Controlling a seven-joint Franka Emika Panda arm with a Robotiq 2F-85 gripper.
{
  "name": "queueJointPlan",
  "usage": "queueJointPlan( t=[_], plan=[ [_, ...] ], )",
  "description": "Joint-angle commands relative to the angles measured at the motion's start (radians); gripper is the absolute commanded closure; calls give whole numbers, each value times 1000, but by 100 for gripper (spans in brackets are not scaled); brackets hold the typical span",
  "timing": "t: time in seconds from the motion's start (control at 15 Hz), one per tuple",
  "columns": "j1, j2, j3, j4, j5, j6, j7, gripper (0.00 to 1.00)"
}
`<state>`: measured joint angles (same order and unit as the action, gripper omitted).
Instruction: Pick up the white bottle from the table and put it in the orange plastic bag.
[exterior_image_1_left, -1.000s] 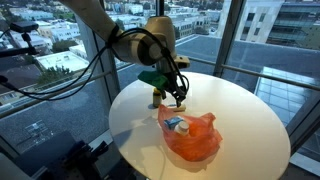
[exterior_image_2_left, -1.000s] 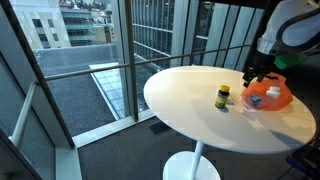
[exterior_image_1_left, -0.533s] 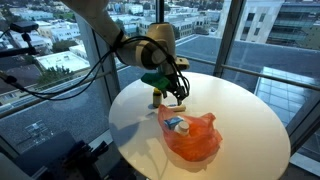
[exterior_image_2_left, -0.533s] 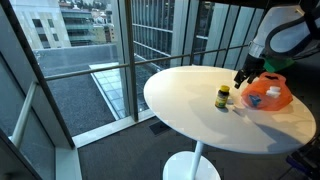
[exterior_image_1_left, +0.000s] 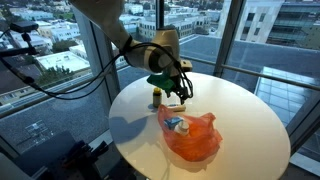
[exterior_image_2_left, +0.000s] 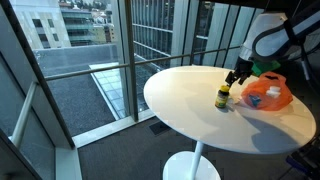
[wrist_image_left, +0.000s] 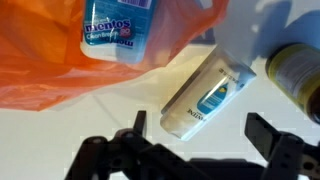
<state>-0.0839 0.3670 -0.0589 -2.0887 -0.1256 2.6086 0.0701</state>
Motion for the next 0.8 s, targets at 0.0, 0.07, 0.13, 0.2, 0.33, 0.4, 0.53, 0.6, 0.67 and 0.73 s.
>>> queueJointPlan(
  t=[0.0,0.07,0.13,0.2,0.33,0.4,0.53,0.6,0.67,0.73],
  plan=[
    [10,59,5,68,35,-12,-26,0],
    [14,70,5,76,38,-15,-21,0],
    [16,78,7,83,45,-20,-20,0],
    [19,85,9,87,53,-26,-15,0],
    [24,97,11,93,64,-30,-10,0],
    [25,102,14,94,72,-33,-11,0],
    [27,111,17,95,85,-41,-8,0],
    [31,115,15,95,89,-44,0,0],
    [33,118,13,95,91,-50,4,0],
    [37,121,10,95,91,-56,11,0]
  ],
)
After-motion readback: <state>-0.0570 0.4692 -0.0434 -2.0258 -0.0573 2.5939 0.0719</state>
